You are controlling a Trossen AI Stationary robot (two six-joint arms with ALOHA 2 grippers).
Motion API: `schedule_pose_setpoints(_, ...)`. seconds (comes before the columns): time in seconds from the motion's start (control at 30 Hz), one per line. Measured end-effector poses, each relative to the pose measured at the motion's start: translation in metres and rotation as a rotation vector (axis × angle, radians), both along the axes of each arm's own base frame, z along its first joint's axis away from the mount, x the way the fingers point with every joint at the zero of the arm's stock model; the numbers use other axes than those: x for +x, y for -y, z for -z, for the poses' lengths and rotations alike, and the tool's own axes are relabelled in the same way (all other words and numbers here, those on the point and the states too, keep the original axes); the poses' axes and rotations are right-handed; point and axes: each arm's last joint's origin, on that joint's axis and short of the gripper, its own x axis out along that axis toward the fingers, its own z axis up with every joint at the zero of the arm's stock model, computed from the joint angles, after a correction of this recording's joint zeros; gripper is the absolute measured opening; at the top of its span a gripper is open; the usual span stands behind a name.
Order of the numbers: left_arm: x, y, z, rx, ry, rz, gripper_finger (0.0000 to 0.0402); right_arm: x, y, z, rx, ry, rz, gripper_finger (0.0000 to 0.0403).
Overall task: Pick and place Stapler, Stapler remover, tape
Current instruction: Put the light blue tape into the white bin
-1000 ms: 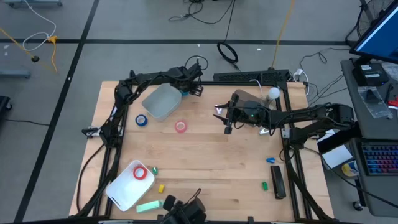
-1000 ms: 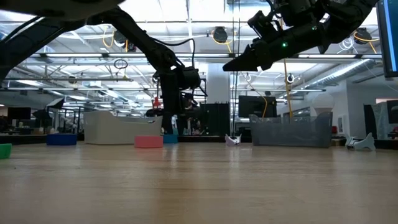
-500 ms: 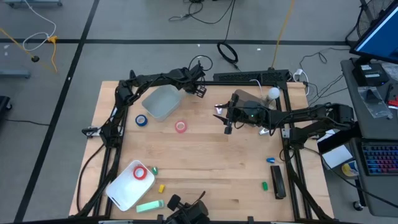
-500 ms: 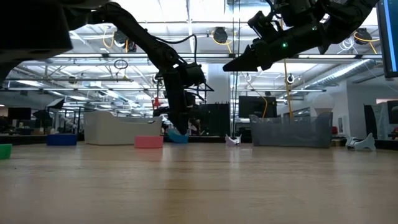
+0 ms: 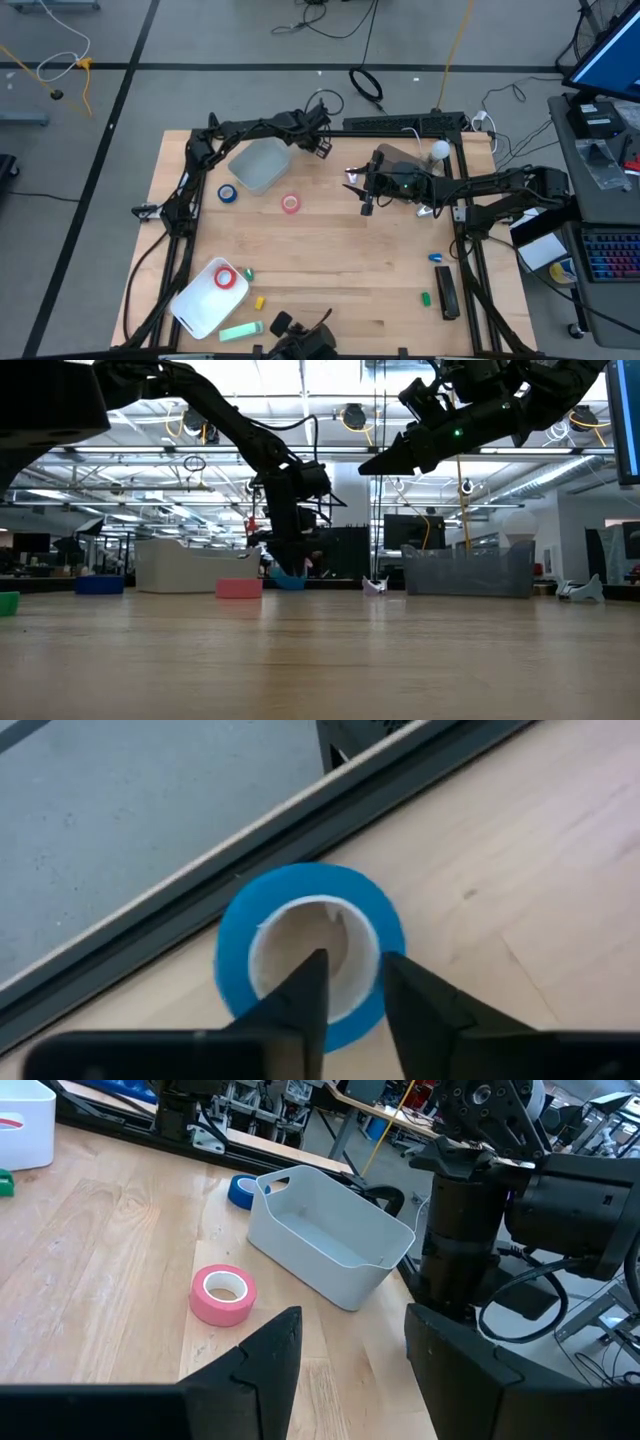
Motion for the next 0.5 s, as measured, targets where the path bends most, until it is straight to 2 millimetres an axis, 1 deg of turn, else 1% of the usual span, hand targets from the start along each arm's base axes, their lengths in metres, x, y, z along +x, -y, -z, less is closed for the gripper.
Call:
schedule_pose_setpoints(0.13,-0.0002,0.0007,0.0003,-0.004,-0.005,0.004,0.0139,0.0000,0.0000,0.0000,-0.001,0.000,0.000,0.0171)
schedule_pose_setpoints(0.27,-0.0007,0.0005,0.0005,-0.004,-0.011,0.010,0.0162,0.0000,0.0000,0.0000,-0.001,0.000,0.000,0.0171)
schedule_pose_setpoints(0.37,-0.0007,0.0005,0.0005,-0.001,-0.017,0.025,0.0167,0.0000,0.0000,0.0000,-0.005,-0.002,-0.001,0.0171)
schedule_pose_setpoints(0.5,0.0001,0.0006,0.0003,0.001,-0.019,0.061,0.0161,0.0000,0.0000,0.0000,-0.005,-0.001,-0.001,0.0171)
